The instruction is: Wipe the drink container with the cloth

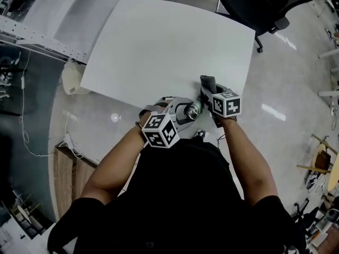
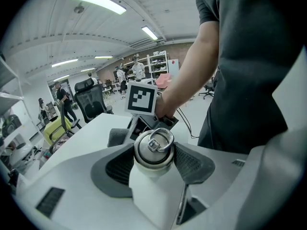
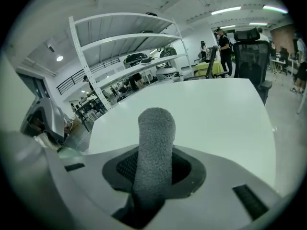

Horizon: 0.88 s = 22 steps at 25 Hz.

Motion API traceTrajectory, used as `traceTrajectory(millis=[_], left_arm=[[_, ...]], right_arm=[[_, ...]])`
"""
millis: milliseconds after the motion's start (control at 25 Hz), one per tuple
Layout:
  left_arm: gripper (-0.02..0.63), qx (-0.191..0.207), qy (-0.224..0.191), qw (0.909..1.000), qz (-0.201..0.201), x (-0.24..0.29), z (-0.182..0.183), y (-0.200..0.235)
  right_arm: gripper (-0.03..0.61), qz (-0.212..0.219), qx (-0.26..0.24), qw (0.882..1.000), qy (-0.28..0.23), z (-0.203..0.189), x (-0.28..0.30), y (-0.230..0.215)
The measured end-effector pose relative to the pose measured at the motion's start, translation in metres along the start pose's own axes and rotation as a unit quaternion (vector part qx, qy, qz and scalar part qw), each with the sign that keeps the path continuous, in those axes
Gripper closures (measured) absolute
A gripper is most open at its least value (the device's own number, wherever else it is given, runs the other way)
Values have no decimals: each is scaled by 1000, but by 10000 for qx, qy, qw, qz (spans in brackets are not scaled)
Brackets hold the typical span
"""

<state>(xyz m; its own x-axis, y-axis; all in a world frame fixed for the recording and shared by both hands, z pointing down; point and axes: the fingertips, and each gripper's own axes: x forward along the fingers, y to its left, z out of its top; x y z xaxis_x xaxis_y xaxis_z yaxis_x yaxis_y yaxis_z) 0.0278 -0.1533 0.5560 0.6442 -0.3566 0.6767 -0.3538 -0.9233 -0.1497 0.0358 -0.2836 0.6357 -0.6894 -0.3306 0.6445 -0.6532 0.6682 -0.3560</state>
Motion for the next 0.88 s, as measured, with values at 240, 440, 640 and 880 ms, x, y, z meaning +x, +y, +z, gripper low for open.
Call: traceTrajectory(millis=[240, 440, 640, 880], left_arm=[[350, -13, -13, 10000, -94, 3, 1, 2], [350, -186, -58, 9997, -149, 7, 3, 7], [350, -218, -83, 9995, -229, 15, 10, 8], [350, -287, -94, 9985, -467, 22, 13, 12]], right_arm=[[466, -177, 87, 9997, -171, 1, -18, -11], [466, -206, 265, 9977, -583, 9, -52, -5], [466, -323, 1037, 9875, -1142, 5, -97, -9], [467, -642, 1019, 9828, -1402, -7, -141, 4]])
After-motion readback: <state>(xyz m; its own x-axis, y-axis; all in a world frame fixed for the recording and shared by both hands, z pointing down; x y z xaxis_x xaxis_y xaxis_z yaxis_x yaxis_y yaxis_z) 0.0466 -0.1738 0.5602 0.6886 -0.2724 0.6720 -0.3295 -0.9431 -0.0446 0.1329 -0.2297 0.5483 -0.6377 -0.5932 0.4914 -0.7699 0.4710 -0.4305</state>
